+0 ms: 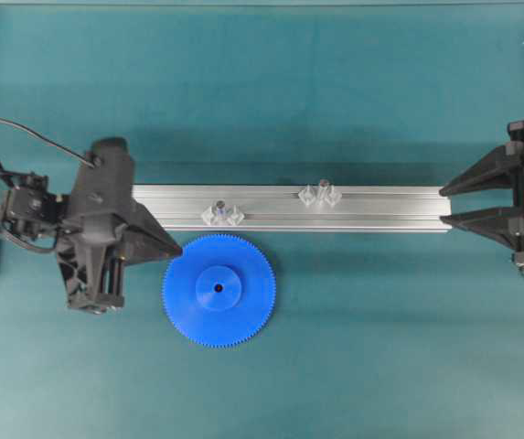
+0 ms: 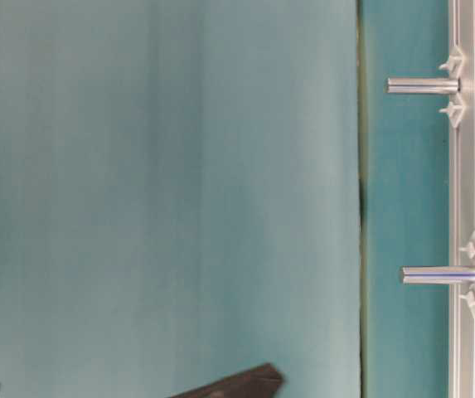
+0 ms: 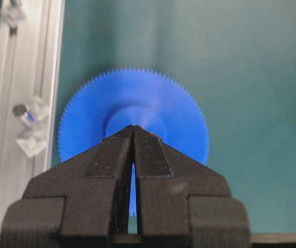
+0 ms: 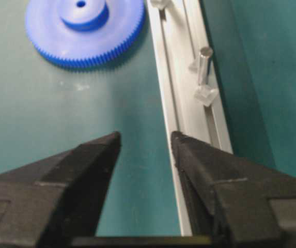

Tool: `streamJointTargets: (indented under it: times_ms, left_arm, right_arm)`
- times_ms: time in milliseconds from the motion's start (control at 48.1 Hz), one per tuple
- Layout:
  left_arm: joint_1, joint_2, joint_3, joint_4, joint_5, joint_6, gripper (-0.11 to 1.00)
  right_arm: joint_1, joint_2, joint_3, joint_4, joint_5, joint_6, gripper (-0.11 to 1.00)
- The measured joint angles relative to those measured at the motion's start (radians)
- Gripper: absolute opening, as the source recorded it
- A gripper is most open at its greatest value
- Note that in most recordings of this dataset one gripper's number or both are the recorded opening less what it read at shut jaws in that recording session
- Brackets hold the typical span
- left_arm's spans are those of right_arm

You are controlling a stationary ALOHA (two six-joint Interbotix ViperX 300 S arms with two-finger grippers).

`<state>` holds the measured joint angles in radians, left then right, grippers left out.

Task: Insert the large gear onto the shaft.
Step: 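Lower the left gripper over the blue gear's hub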

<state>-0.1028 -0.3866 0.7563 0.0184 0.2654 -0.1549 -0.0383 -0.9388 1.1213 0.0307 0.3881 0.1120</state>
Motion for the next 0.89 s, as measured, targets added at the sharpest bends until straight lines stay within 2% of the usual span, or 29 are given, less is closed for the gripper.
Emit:
streamJointTargets:
  times_ms: [104,270,353,541,769,894]
  left_arm:
    - [-0.005,0.04,-0.008,0.0,0.011,0.002,0.28]
    - [-0.031,0.117,-0.041,0.0,0.017,-0.002,0.77]
    - [-0.046,0.155,-0.071,0.0,0.023,0.003,0.91]
    - [-0.048,0.259,-0.135,0.0,0.069,0.014,0.92]
    - [-0.048,0.379,-0.227,0.002,0.199,0.101,0.93]
    - [-0.048,0.443,-0.281,0.0,0.265,0.123,0.93]
  right_arm:
    - [-0.002,0.002,0.0,0.0,0.005,0.002,0.66]
    - [-0.002,0.014,0.0,0.0,0.006,0.0,0.66]
    - [-0.002,0.025,0.0,0.002,0.006,0.002,0.66]
    - [-0.002,0.041,-0.002,0.002,0.008,0.002,0.66]
    - [-0.002,0.044,0.0,0.012,0.023,0.002,0.66]
    - [-0.002,0.043,0.0,0.014,0.032,0.002,0.66]
